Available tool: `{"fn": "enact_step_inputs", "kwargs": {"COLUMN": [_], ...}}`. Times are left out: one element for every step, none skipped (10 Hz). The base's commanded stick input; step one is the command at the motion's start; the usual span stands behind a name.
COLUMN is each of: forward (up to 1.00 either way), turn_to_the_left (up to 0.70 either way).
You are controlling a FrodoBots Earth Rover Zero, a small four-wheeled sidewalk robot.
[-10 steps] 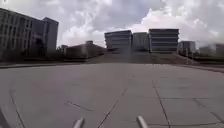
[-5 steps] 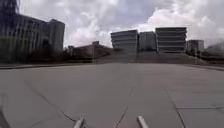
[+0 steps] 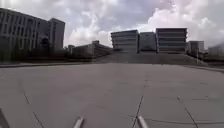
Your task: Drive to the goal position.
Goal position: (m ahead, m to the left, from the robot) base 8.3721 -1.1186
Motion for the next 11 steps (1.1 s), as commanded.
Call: {"fn": "enact_step_inputs", "kwargs": {"forward": [0.7, 0.7, 0.7, 0.7, 0.7, 0.7, 0.7, 0.7, 0.7, 0.7, 0.7], "turn_to_the_left": [0.02, 0.02, 0.02, 0.02, 0.02, 0.02, 0.02, 0.02, 0.02, 0.02, 0.02]}}
